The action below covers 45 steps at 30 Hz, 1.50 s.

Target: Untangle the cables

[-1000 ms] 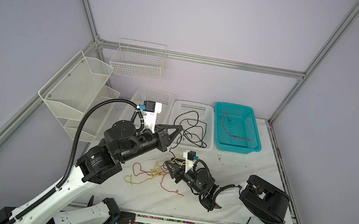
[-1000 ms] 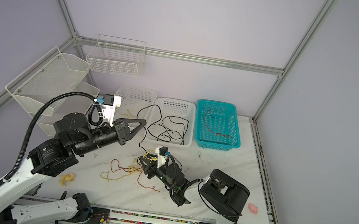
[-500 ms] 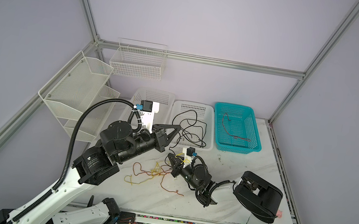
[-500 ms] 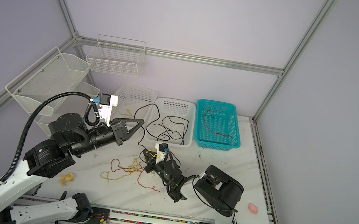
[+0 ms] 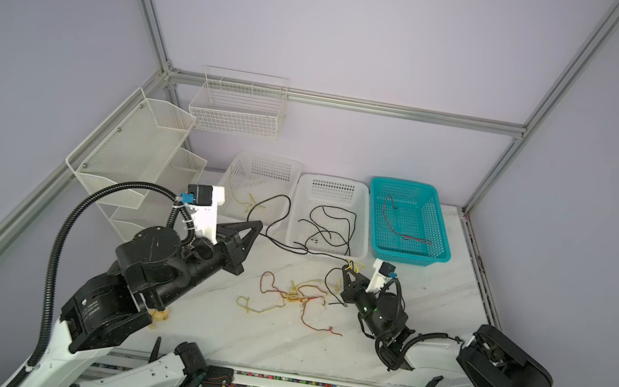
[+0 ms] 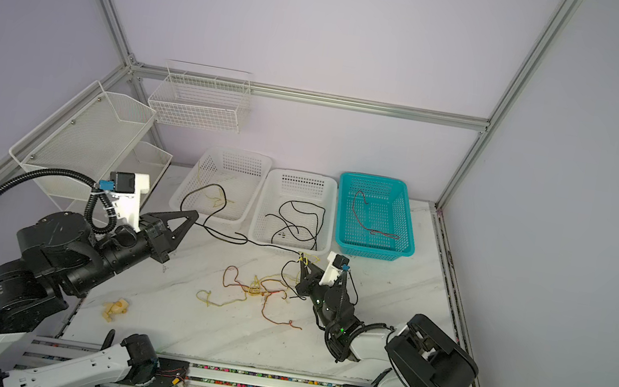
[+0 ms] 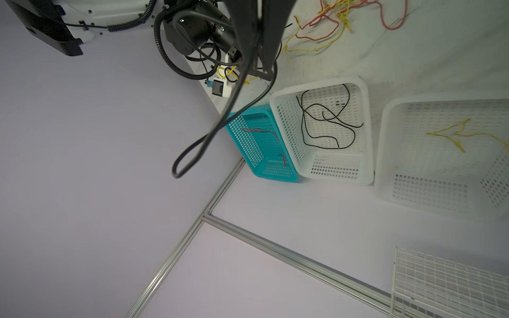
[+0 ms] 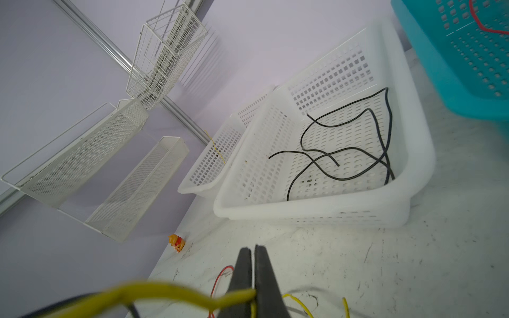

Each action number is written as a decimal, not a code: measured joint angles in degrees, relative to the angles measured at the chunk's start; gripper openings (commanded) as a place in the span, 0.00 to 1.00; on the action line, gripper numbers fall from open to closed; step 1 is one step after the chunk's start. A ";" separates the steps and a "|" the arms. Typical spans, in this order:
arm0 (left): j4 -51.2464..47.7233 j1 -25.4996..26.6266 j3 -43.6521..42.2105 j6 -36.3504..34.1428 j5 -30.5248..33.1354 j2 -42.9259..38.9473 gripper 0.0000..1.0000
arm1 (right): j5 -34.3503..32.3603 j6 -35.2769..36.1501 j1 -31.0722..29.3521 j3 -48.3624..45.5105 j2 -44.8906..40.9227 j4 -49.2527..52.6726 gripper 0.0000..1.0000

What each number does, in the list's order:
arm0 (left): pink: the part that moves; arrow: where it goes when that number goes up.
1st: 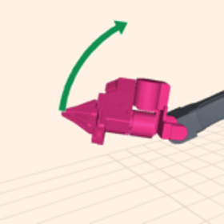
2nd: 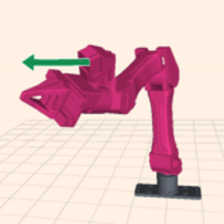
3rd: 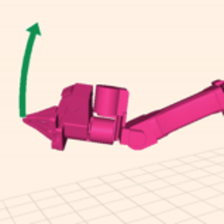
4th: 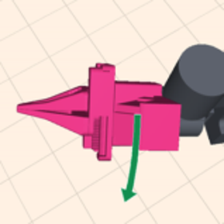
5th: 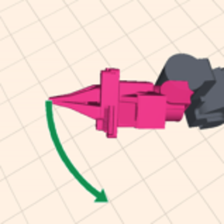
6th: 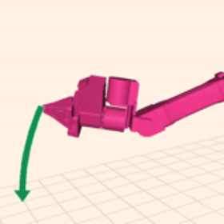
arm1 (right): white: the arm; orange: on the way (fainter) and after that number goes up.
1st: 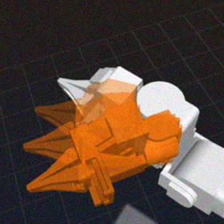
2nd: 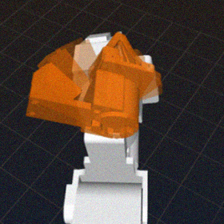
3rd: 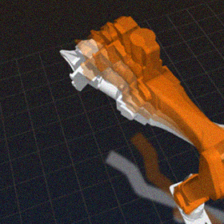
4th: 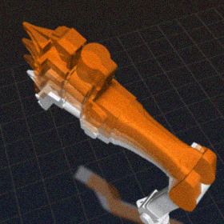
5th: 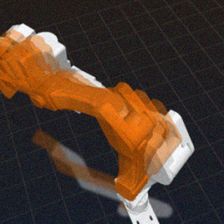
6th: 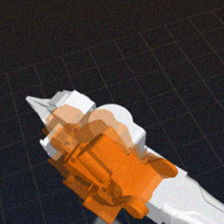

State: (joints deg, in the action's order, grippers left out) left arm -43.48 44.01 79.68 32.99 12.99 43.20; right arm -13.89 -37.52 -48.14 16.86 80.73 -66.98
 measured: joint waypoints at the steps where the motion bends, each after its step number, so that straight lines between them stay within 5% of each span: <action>1: -1.20 0.00 1.25 -0.92 0.96 0.09 0.00 | -0.24 -0.44 0.15 -0.20 -1.77 1.90 0.00; 15: -8.24 0.26 7.26 -8.15 7.02 5.42 0.03 | 3.39 3.54 3.19 -1.88 -17.22 20.68 0.00; 19: -6.67 0.26 3.50 -7.82 4.66 6.38 0.60 | 4.74 7.10 3.28 -0.92 -23.39 25.97 0.00; 23: -6.40 0.26 1.99 -6.69 1.25 8.33 0.73 | 5.99 10.25 3.28 2.14 -27.85 30.29 0.00; 33: 0.83 0.26 -1.51 -1.79 -13.14 11.34 0.75 | 10.91 16.26 3.19 6.25 -28.96 35.85 0.00; 40: 11.65 0.37 -11.50 -0.59 -25.57 12.39 0.75 | 13.79 17.57 3.15 10.73 -24.98 39.15 0.00; 45: 17.07 2.45 -15.30 1.18 -28.35 13.88 0.75 | 12.39 17.49 3.06 13.31 -23.17 42.42 0.00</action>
State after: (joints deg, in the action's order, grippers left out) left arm -26.41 46.46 64.38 34.17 -15.35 57.08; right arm -1.50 -20.03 -45.08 30.17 57.56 -24.56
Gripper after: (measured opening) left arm 0.750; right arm 0.058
